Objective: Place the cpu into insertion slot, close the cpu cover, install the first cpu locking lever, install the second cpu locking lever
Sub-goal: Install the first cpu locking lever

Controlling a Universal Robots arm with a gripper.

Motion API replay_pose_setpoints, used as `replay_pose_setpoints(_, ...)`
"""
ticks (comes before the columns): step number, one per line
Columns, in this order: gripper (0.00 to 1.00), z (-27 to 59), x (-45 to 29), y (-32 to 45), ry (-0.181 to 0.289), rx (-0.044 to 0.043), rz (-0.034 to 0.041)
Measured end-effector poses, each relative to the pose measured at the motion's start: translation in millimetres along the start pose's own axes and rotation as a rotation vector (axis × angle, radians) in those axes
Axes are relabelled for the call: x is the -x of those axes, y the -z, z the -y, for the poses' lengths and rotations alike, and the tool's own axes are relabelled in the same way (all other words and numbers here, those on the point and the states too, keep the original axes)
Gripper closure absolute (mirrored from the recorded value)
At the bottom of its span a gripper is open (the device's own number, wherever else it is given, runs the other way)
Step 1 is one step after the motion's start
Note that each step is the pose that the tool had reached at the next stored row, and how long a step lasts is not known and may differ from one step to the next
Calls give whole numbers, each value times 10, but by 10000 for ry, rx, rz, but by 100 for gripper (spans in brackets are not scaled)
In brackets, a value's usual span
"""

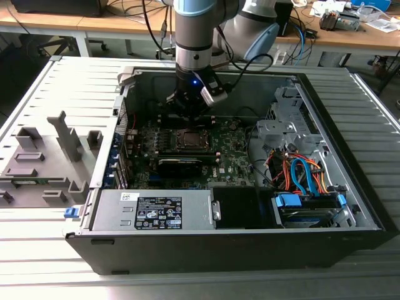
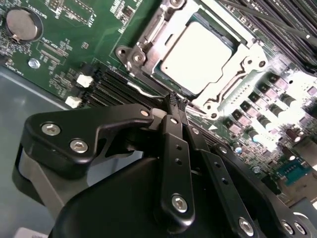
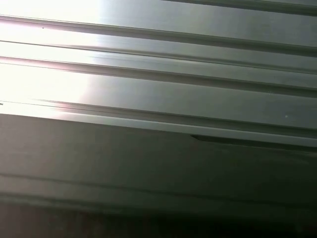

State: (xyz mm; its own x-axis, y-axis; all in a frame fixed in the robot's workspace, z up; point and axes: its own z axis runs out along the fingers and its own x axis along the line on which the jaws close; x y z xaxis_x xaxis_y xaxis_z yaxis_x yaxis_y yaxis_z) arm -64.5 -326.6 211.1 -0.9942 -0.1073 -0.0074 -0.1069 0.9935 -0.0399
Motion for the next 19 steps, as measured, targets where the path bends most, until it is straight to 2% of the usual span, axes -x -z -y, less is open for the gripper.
replay_pose_setpoints(9,89,10,108,-29,19,-22,-3)
replay_pose_setpoints(19,89,15,144,-48,23,-127,-13)
